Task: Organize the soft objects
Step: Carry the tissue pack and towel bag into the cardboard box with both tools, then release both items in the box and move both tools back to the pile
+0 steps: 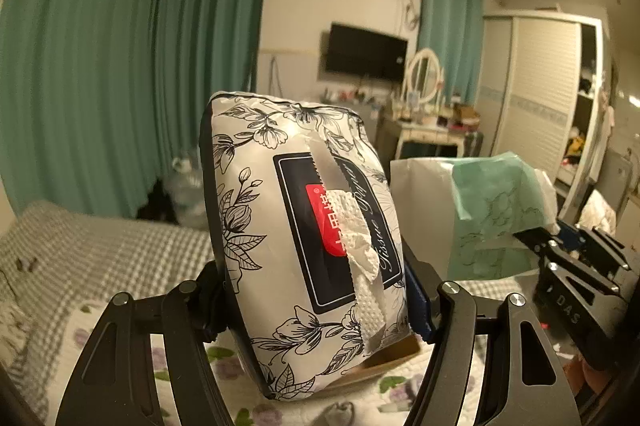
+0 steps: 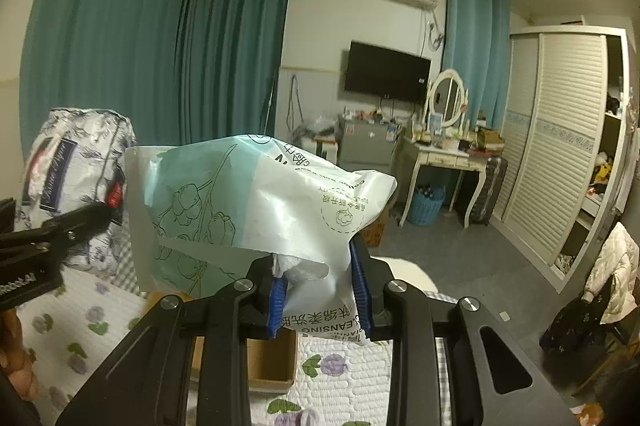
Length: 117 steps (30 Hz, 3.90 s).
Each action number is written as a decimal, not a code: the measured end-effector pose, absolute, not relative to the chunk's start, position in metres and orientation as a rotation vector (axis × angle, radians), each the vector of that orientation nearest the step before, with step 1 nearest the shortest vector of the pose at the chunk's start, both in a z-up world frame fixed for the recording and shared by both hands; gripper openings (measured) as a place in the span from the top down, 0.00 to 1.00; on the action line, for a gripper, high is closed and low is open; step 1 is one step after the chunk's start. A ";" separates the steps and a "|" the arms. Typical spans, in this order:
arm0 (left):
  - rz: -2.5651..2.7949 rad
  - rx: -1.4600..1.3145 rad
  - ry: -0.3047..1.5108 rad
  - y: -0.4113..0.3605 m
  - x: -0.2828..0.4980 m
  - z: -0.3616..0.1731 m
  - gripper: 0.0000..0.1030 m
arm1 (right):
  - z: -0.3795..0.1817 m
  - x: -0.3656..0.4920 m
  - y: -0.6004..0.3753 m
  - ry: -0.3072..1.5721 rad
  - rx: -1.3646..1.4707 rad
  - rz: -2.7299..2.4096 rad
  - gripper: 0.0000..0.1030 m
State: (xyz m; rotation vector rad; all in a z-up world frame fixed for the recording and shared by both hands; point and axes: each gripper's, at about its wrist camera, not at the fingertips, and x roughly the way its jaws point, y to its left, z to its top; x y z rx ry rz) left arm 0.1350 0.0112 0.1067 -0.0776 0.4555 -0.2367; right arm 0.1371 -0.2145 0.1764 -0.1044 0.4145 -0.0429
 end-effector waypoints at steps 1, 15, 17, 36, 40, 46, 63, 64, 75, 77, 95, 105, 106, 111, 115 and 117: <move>-0.238 -0.084 0.483 0.011 0.150 0.094 0.34 | 0.168 0.147 -0.213 0.429 -0.111 -0.042 0.72; -0.260 -0.017 0.787 -0.025 0.229 -0.021 0.34 | 0.015 0.240 -0.195 0.685 -0.350 -0.085 0.70; -0.260 -0.013 0.841 -0.029 0.238 -0.035 0.34 | 0.004 0.245 -0.192 0.689 -0.407 -0.100 0.70; -0.267 0.056 0.911 -0.032 0.252 -0.054 0.29 | -0.024 0.248 -0.168 0.746 -0.514 0.022 0.66; -0.272 -0.011 0.926 -0.024 0.250 -0.045 0.25 | -0.013 0.243 -0.178 0.735 -0.467 0.037 0.33; -0.286 -0.025 0.829 -0.014 0.231 -0.006 0.18 | 0.013 0.230 -0.191 0.691 -0.420 0.046 0.17; -0.287 -0.140 0.586 0.023 0.144 0.100 0.18 | 0.123 0.134 -0.225 0.480 -0.183 0.086 0.08; -0.283 -0.141 0.572 0.023 0.136 0.105 0.16 | 0.131 0.124 -0.228 0.466 -0.172 0.087 0.07; -0.231 -0.142 0.401 0.035 0.053 0.141 0.00 | 0.174 0.038 -0.237 0.380 -0.101 0.124 0.00; -0.220 -0.152 0.386 0.040 0.044 0.139 0.00 | 0.179 0.025 -0.238 0.367 -0.097 0.116 0.00; -0.153 -0.114 0.441 0.043 0.046 0.058 0.00 | 0.142 -0.015 -0.244 0.385 -0.149 0.038 0.00; -0.141 -0.040 0.540 0.031 0.063 0.005 0.00 | 0.089 0.022 -0.239 0.532 -0.141 0.098 0.00; -0.148 -0.036 0.549 0.029 0.065 0.000 0.00 | 0.083 0.025 -0.238 0.542 -0.145 0.093 0.00; -0.163 0.006 0.614 0.014 0.076 -0.033 0.00 | 0.046 0.046 -0.245 0.630 -0.133 0.082 0.00; -0.169 0.004 0.691 0.013 0.088 -0.055 0.00 | 0.021 0.062 -0.255 0.695 -0.134 0.062 0.00; -0.175 -0.002 0.716 0.013 0.092 -0.064 0.00 | 0.011 0.068 -0.262 0.721 -0.125 0.052 0.00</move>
